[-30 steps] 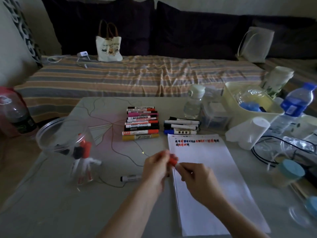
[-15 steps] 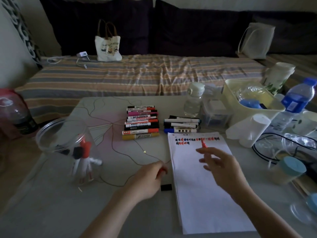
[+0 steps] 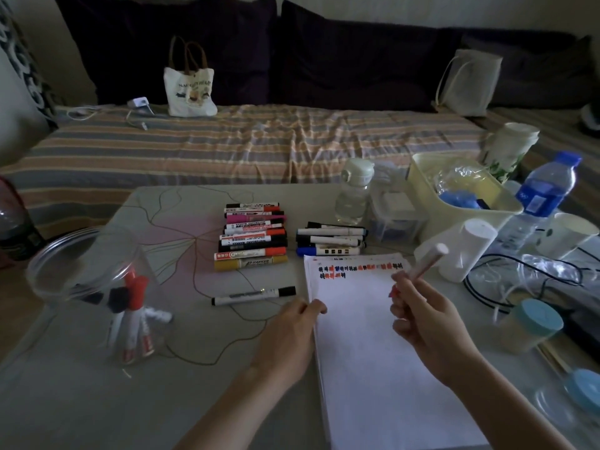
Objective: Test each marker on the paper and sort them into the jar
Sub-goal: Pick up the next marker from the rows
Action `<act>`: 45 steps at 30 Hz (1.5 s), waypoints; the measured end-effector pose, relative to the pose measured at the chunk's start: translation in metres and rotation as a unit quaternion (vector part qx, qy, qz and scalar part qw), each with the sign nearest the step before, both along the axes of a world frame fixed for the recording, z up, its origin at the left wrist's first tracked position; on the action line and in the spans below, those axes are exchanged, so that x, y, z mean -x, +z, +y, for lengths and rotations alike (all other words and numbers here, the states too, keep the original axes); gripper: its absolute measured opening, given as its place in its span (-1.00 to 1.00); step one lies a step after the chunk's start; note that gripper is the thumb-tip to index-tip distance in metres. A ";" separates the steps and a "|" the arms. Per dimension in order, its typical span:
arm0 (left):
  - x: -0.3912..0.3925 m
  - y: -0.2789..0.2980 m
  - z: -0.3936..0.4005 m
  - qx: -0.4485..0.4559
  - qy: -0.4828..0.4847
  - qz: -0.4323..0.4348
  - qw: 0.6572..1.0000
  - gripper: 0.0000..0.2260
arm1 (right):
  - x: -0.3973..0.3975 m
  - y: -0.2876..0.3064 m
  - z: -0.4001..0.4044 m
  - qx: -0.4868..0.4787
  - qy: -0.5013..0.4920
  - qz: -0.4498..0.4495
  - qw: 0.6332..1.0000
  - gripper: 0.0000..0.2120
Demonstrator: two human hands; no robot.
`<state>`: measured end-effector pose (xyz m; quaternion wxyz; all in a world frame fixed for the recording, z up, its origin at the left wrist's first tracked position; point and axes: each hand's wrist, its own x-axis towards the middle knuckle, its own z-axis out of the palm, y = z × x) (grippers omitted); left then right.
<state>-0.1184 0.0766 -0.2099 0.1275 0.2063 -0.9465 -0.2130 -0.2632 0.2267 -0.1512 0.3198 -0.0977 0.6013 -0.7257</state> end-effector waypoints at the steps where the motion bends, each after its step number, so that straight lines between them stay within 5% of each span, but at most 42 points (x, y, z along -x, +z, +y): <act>1: 0.003 -0.002 -0.002 0.016 0.006 -0.004 1.000 -0.60 | 0.003 -0.002 -0.001 -0.013 -0.002 0.016 1.000 -0.77; 4: 0.012 -0.004 -0.013 0.080 0.043 -0.036 0.995 -0.57 | 0.016 -0.007 -0.009 -0.072 0.016 0.097 0.993 -0.71; 12: 0.015 -0.008 -0.033 0.110 0.092 -0.109 0.984 -0.34 | 0.062 -0.029 -0.062 -0.214 0.019 0.269 0.939 -0.96; 18: 0.016 -0.015 -0.037 0.120 0.102 -0.083 0.984 -0.31 | 0.064 -0.054 -0.080 -0.254 -0.014 0.337 0.907 -0.78; 26: 0.019 -0.010 -0.039 0.101 0.091 -0.110 0.985 -0.34 | 0.060 -0.065 -0.077 -0.224 -0.032 0.361 0.905 -0.92; 45: 0.021 -0.011 -0.040 0.084 0.100 -0.122 0.984 -0.35 | 0.061 -0.076 -0.080 -0.229 -0.036 0.398 0.888 -0.88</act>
